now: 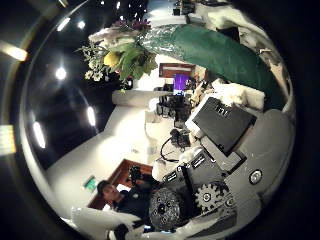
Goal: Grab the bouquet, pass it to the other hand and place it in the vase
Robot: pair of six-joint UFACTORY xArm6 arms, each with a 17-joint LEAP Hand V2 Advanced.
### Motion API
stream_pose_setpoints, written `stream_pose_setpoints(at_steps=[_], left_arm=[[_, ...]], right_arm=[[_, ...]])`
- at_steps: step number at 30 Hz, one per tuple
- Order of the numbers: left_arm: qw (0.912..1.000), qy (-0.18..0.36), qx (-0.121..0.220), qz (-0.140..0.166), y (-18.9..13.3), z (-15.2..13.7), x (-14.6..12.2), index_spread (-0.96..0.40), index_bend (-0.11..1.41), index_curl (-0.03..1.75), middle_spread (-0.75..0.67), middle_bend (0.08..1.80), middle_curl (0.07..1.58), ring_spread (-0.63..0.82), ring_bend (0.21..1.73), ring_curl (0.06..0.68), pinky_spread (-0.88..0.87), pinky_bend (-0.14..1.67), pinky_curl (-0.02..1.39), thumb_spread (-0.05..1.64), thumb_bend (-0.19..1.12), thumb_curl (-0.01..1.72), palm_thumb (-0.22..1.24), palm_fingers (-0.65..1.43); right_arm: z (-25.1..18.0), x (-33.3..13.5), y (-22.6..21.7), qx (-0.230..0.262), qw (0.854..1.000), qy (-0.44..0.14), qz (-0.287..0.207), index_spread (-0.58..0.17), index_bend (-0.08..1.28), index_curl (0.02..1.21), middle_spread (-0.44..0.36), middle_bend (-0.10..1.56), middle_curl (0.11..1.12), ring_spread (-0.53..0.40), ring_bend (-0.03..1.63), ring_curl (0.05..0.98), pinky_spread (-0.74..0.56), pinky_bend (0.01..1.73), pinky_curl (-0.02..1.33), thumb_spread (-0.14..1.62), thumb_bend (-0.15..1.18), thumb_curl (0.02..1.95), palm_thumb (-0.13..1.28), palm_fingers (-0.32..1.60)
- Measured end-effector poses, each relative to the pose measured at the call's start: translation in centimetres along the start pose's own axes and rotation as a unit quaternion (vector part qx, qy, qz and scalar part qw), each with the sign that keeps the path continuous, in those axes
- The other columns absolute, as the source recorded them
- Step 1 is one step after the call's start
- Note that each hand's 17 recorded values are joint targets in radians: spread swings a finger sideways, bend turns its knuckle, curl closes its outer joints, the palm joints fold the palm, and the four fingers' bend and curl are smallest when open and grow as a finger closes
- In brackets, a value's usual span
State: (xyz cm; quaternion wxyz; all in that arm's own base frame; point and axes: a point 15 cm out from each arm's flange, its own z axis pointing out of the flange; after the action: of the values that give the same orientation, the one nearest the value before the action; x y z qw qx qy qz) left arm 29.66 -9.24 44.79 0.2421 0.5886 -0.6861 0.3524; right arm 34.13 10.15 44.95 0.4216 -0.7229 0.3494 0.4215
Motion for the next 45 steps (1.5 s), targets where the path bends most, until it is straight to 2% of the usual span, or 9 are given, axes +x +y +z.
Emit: stream_pose_setpoints(at_steps=[6,13,18,28,30,36,41,43,45], left_arm=[[0.9956,0.091,0.021,0.000,-1.4,-0.9,2.0,0.20,0.15,0.32,0.30,0.27,0.34,0.46,0.56,0.180,0.44,0.21,0.28,0.84,-0.04,0.30,0.18,0.30],[0.9827,0.184,0.023,-0.009,-3.1,-1.7,3.0,0.23,0.15,0.29,0.33,0.27,0.34,0.46,0.61,0.186,0.43,0.26,0.30,0.81,-0.04,0.31,0.17,0.26],[0.9731,0.230,-0.001,-0.006,-3.0,-1.5,4.2,0.27,0.14,0.27,0.37,0.27,0.34,0.47,0.64,0.190,0.43,0.29,0.31,0.79,-0.04,0.32,0.17,0.21],[0.9611,0.276,-0.008,-0.007,-3.7,-1.3,5.6,0.30,0.15,0.26,0.42,0.29,0.34,0.49,0.66,0.184,0.47,0.32,0.31,0.76,-0.04,0.33,0.19,0.16],[0.9574,0.288,-0.016,-0.010,-3.6,-0.9,6.1,0.30,0.15,0.26,0.38,0.33,0.35,0.50,0.66,0.179,0.47,0.31,0.31,0.76,-0.04,0.33,0.20,0.19],[0.9475,0.316,-0.041,-0.024,-3.4,-0.3,6.9,0.28,0.15,0.25,0.07,0.59,0.44,0.42,0.66,0.168,0.40,0.27,0.30,0.77,-0.03,0.34,0.25,0.31],[0.9333,0.346,-0.093,-0.031,-2.0,-0.3,7.4,0.19,0.19,0.29,-0.14,0.77,0.54,0.16,0.72,0.167,0.23,0.26,0.29,0.80,-0.02,0.34,0.35,0.45],[0.9250,0.358,-0.121,-0.037,-1.5,-0.4,7.6,0.13,0.16,0.30,-0.23,0.84,0.60,-0.03,0.79,0.184,0.05,0.39,0.31,0.82,-0.02,0.35,0.41,0.57],[0.9190,0.366,-0.142,-0.036,-1.2,-0.5,7.9,0.11,0.16,0.30,-0.26,0.87,0.63,-0.11,0.83,0.199,-0.05,0.46,0.32,0.83,-0.02,0.35,0.43,0.58]], right_arm=[[1.6,-0.9,0.8,-0.036,0.998,-0.037,-0.023,-0.237,1.10,0.93,-0.111,1.34,0.72,-0.186,1.44,0.655,-0.25,1.05,1.11,0.21,-0.02,0.96,1.19,1.12],[3.1,-1.0,0.7,-0.058,0.997,-0.050,-0.029,-0.238,1.10,0.93,-0.112,1.34,0.73,-0.187,1.44,0.659,-0.25,1.03,1.14,0.21,-0.02,0.96,1.18,1.12],[4.3,-1.4,0.7,-0.076,0.995,-0.057,-0.033,-0.238,1.10,0.93,-0.112,1.34,0.73,-0.187,1.43,0.661,-0.25,1.02,1.15,0.21,-0.02,0.96,1.19,1.12],[7.9,-2.2,0.5,-0.125,0.989,-0.072,-0.038,-0.238,1.10,0.93,-0.113,1.33,0.74,-0.189,1.43,0.667,-0.26,1.00,1.18,0.22,-0.02,0.96,1.18,1.11],[8.6,-2.0,0.4,-0.134,0.987,-0.077,-0.036,-0.238,1.10,0.93,-0.114,1.33,0.74,-0.189,1.43,0.668,-0.26,1.00,1.18,0.22,-0.02,0.96,1.18,1.11],[9.8,-1.5,0.2,-0.141,0.986,-0.080,-0.033,-0.238,1.10,0.93,-0.114,1.33,0.74,-0.190,1.43,0.671,-0.26,0.99,1.20,0.22,-0.02,0.96,1.18,1.11],[9.9,-0.5,-0.7,-0.126,0.989,-0.066,-0.032,-0.240,1.09,0.93,-0.114,1.33,0.74,-0.190,1.43,0.673,-0.27,0.98,1.21,0.23,-0.02,0.96,1.18,1.12],[10.0,-0.3,-0.7,-0.127,0.989,-0.065,-0.030,-0.241,1.09,0.93,-0.114,1.33,0.75,-0.186,1.43,0.674,-0.27,0.98,1.21,0.23,-0.02,0.97,1.18,1.12],[10.0,-0.3,-0.7,-0.127,0.989,-0.065,-0.029,-0.241,1.09,0.93,-0.114,1.33,0.75,-0.185,1.42,0.674,-0.27,0.98,1.21,0.23,-0.02,0.97,1.18,1.12]])
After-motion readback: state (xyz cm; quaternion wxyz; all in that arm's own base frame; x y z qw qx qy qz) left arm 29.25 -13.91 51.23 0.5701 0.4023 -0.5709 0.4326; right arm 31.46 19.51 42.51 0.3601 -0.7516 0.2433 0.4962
